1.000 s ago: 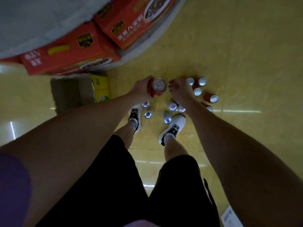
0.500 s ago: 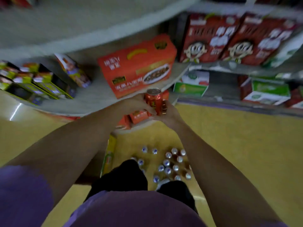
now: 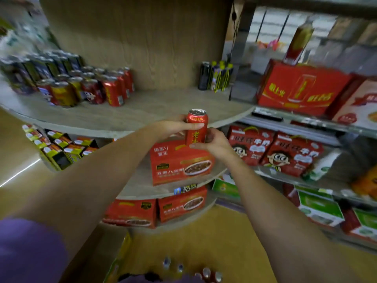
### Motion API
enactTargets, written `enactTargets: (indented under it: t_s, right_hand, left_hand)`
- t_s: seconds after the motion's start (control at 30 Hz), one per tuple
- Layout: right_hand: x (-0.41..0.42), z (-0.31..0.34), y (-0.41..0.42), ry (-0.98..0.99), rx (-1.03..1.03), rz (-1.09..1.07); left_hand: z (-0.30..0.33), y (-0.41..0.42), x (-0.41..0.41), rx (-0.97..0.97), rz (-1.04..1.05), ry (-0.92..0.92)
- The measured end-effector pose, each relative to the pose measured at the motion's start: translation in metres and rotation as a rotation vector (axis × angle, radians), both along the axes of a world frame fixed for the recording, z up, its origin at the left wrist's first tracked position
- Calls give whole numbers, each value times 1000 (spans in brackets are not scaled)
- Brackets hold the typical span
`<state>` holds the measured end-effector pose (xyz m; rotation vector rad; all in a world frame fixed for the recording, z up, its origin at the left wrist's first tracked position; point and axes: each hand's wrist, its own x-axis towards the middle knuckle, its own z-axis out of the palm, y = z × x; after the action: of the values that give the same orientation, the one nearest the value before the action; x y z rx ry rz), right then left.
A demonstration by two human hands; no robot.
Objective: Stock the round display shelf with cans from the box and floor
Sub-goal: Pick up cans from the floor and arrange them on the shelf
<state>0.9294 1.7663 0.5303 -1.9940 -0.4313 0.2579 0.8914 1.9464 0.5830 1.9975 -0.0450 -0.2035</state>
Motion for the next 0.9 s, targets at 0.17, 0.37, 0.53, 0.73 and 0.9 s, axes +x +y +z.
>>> enactTargets:
  t_s: [0.17, 0.37, 0.53, 0.73, 0.9]
  right_hand:
    - [-2, 53, 16, -28, 54, 31]
    - [-6, 98, 33, -109, 145, 40]
    - [-8, 125, 45, -173, 240, 11]
    - [-8, 143, 59, -194, 231, 32]
    - [-7, 147, 84, -176, 242, 54]
  left_hand:
    - [48, 7, -2, -95, 102, -149]
    - [89, 12, -2, -249, 237, -238]
    - [118, 13, 0, -366, 304, -309]
    - [135, 25, -3, -391, 336, -336]
    - [142, 52, -4, -359, 367, -336]
